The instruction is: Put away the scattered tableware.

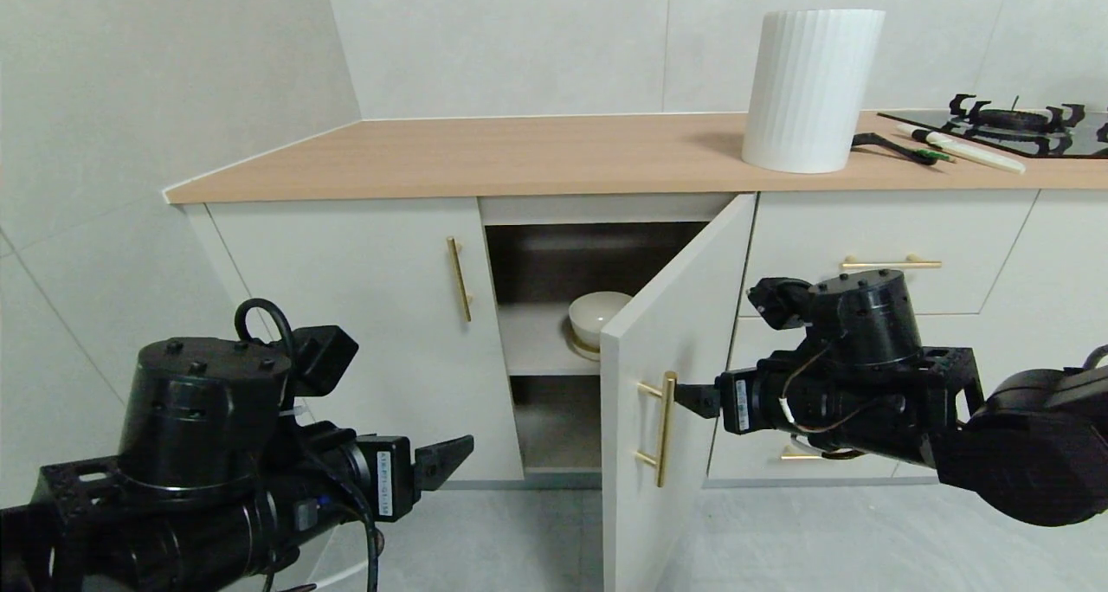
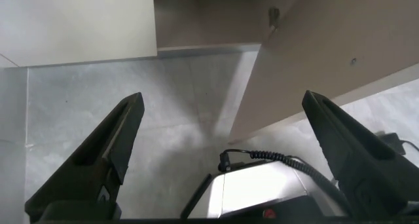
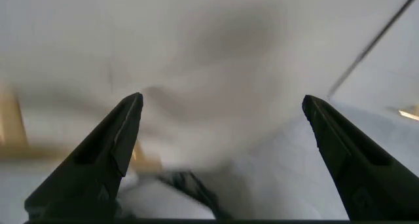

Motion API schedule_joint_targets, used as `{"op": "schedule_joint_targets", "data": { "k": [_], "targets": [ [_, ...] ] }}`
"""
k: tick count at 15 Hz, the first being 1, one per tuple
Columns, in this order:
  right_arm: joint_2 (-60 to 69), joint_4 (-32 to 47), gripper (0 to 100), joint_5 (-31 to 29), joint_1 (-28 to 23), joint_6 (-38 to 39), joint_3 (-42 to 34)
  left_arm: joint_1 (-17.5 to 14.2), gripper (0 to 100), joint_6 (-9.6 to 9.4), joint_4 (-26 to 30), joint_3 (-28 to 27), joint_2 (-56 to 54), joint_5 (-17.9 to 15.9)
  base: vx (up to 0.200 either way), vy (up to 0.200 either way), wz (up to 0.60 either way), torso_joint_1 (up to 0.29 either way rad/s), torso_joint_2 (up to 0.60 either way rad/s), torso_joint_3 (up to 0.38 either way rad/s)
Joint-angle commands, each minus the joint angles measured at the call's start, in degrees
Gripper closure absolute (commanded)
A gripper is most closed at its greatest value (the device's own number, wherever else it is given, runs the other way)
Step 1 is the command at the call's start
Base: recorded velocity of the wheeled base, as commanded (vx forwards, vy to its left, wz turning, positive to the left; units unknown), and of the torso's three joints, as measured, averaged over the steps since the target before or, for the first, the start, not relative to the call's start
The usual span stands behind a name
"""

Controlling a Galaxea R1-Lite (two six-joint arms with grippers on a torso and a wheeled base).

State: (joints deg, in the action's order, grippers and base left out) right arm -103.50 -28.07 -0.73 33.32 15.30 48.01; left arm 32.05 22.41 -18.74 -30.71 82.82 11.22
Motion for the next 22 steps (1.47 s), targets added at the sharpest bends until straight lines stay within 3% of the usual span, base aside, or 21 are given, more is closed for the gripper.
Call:
{"op": "schedule_joint_targets", "data": {
  "k": [1, 5, 6, 7, 8, 14, 22],
  "targets": [
    [-1.5, -0.4, 0, -0.1, -0.5, 0.4, 0.8, 0.0, 0, 0.01, -0.3, 0.0, 0.1, 0.0, 0.0, 0.0, 0.0, 0.0, 0.0, 0.0],
    [-4.4, -1.8, 0, -0.3, -0.5, 4.7, 3.2, 0.0, 0, -0.17, -0.5, 0.2, 0.1, 0.0, 0.0, 0.0, 0.0, 0.0, 0.0, 0.0],
    [-5.4, -2.8, 0, -0.6, -0.4, 5.6, 3.8, 0.0, 0, -1.05, -0.4, 0.8, 0.1, 0.0, 0.0, 0.0, 0.0, 0.0, 0.0, 0.0],
    [-6.4, -3.7, 0, -1.4, -0.4, 6.2, 4.1, 0.0, 0, -3.25, -0.5, 1.4, 0.1, 0.0, 0.0, 0.0, 0.0, 0.0, 0.0, 0.0],
    [-7.2, -4.4, 0, -2.3, -0.4, 6.5, 4.2, 0.0, 0, -3.77, -0.5, 1.7, 0.1, 0.0, 0.0, 0.0, 0.0, 0.0, 0.0, 0.0],
    [-11.6, -11.5, 0, -5.8, 0.1, 7.0, 5.2, 0.0, 0, -3.77, -0.5, 1.6, 0.3, 0.0, 0.2, 0.0, 0.0, 0.003, 0.0, 0.005],
    [-14.4, -11.6, 0, -9.6, 0.0, 11.8, 9.5, 0.0, 0, -3.69, -0.7, 1.9, 0.0, 0.0, 0.0, 0.0, 0.0, 0.0, 0.0, 0.0]
  ]
}}
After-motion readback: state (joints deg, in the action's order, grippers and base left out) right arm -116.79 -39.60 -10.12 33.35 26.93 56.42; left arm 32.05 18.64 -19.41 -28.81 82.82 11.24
